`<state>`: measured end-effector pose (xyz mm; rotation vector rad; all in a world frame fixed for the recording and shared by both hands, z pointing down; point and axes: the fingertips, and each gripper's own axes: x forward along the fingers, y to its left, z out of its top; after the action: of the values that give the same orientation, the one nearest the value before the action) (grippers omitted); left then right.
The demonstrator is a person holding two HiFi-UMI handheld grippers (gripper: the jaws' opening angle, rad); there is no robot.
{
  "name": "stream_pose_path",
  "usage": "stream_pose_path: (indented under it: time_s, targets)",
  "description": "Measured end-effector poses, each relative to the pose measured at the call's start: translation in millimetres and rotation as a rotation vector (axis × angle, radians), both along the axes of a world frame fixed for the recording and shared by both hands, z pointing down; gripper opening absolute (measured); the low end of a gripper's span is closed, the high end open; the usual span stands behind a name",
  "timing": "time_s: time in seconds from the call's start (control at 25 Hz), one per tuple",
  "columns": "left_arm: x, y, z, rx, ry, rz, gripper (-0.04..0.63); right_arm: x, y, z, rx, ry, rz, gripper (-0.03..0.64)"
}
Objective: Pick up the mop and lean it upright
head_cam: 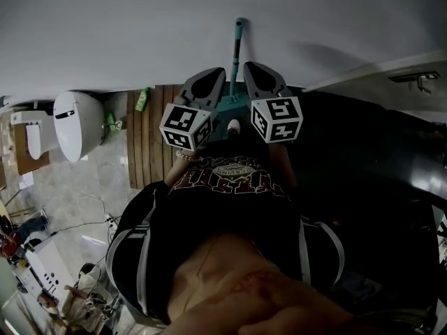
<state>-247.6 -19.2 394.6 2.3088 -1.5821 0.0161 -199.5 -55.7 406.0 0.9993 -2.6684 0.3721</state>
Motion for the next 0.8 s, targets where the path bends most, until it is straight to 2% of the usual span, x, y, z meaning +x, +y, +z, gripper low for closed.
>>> stream_pose_path:
  time_s: [0.2, 0.44, 0.8]
  targets:
    - [-3.7, -21.5, 3.7, -0.004, -0.002, -0.057, 0.046, -4.8, -26.4, 8.2, -0.007, 0.008, -0.040, 0.020]
    - [-11.2, -36.1, 5.7, -0.011, -0.003, -0.080, 0.046, -10.5, -44.1, 14.6, -0.024, 0.000, -0.044, 0.020]
    - [-33.8, -62.7, 5.3, -0.018, -0.026, -0.014, 0.046, -21.5, -75.6, 22.3, 0.003, 0.010, 0.069, 0.021]
